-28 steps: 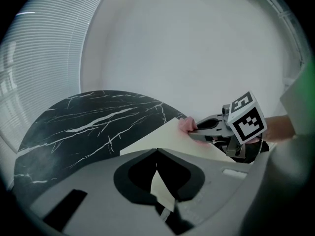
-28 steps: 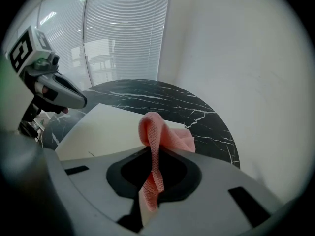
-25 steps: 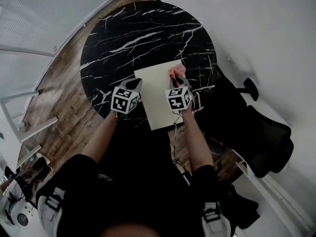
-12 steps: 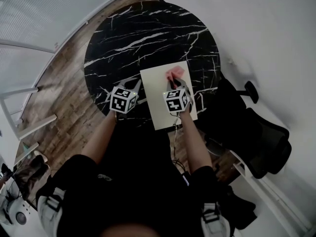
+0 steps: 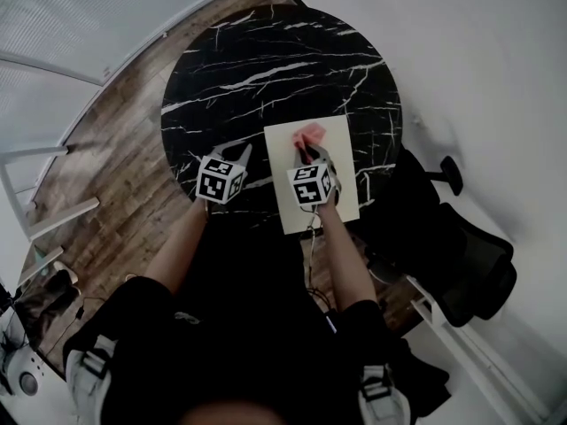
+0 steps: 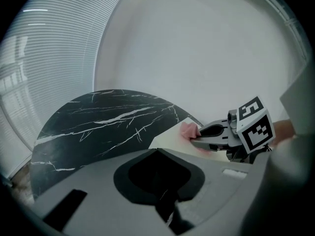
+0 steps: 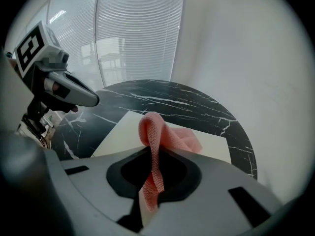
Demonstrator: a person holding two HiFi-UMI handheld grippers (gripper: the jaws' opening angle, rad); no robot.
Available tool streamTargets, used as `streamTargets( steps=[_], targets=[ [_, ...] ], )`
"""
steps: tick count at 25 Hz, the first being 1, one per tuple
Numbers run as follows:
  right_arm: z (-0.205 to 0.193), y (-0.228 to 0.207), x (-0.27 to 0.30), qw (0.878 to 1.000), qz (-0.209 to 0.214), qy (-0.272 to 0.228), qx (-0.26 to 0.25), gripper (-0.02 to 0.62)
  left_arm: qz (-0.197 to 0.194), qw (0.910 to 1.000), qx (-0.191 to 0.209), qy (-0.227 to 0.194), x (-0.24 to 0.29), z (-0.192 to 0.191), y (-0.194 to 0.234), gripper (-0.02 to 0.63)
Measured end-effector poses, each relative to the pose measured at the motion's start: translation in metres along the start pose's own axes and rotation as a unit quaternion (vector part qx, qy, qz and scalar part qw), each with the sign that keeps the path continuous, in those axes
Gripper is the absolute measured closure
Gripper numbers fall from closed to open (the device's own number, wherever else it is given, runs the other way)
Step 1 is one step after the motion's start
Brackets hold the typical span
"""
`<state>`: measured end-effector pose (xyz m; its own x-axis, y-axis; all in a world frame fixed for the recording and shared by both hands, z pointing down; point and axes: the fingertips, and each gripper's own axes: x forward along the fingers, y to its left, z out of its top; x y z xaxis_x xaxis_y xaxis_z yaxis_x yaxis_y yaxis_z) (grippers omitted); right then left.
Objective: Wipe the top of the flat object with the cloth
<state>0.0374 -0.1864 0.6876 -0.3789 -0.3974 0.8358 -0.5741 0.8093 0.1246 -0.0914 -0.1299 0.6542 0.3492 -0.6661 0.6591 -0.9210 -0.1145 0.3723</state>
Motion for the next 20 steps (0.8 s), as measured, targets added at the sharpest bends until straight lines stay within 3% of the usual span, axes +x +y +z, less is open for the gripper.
streamTargets(
  steps=[20],
  targets=[
    [0.022, 0.052, 0.01, 1.0, 0.015, -0.001, -0.024, 0.578, 0.006, 0.9998, -0.017, -0.008, -0.027, -0.009, 0.041, 0.606]
  ],
)
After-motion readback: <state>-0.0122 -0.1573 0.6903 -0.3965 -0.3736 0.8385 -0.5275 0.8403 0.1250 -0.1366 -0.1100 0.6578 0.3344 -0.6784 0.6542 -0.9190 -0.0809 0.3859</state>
